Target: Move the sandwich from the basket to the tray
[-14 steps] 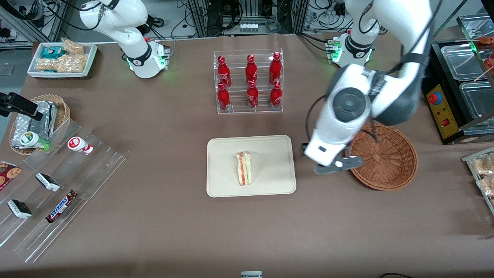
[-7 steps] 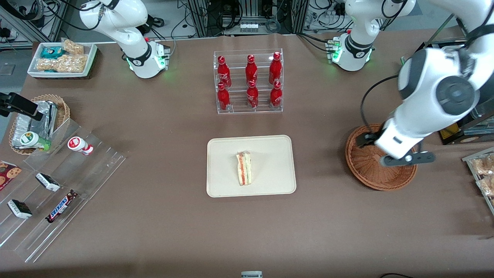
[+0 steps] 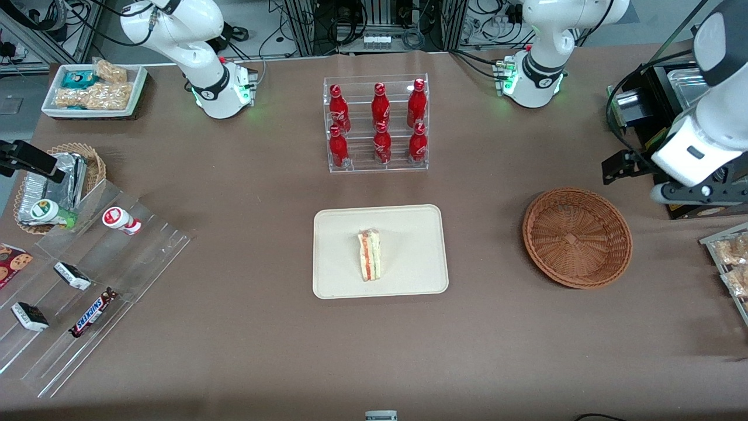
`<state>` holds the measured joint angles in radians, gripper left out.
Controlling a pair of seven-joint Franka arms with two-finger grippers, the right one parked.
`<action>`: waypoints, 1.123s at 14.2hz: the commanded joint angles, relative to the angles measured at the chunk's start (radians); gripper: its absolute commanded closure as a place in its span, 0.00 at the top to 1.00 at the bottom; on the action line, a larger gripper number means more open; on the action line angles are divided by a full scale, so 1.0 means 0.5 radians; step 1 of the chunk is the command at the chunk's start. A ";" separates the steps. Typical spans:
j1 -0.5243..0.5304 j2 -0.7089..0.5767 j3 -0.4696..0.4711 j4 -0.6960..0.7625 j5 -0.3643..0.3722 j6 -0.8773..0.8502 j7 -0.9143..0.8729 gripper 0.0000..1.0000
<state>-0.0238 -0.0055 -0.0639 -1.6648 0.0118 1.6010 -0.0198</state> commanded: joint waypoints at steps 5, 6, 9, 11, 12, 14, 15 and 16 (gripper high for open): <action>-0.069 0.029 0.042 0.145 -0.030 -0.021 0.009 1.00; -0.072 0.035 0.039 0.145 -0.048 -0.021 0.006 1.00; -0.069 0.014 0.039 0.148 -0.088 -0.030 0.000 1.00; -0.069 0.011 0.036 0.157 -0.088 -0.100 0.000 1.00; -0.069 0.005 0.039 0.157 -0.088 -0.131 0.006 1.00; -0.069 -0.001 0.039 0.154 -0.088 -0.137 0.006 1.00; -0.069 -0.001 0.036 0.154 -0.094 -0.137 0.006 1.00; -0.072 -0.001 0.033 0.151 -0.094 -0.140 0.018 1.00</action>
<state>-0.0492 -0.0007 -0.0540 -1.6030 -0.0201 1.5579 -0.0198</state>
